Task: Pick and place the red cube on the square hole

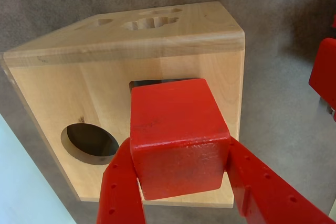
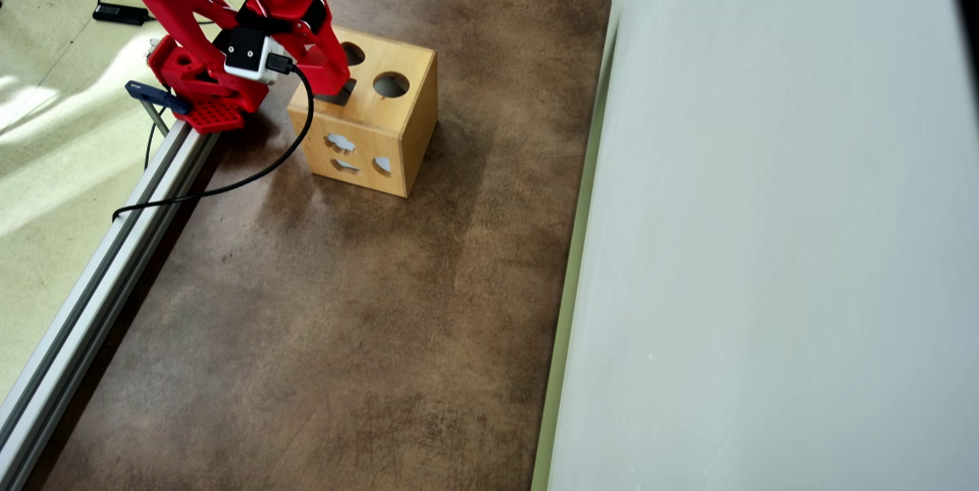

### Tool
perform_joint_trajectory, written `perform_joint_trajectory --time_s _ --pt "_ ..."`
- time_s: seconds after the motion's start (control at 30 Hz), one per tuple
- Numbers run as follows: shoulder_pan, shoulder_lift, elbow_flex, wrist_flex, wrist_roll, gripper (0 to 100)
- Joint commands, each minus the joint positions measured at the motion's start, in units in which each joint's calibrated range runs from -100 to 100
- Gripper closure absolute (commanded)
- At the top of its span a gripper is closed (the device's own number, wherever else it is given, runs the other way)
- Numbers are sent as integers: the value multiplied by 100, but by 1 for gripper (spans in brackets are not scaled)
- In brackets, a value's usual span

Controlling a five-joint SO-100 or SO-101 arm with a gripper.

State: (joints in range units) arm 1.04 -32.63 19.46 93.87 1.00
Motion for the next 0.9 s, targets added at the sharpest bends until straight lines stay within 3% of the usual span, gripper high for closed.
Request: perform_joint_trajectory --time_s 0.0,0.87 --pt "15 14 -14 -86 34 99" --pt "-74 379 -59 -400 20 99"
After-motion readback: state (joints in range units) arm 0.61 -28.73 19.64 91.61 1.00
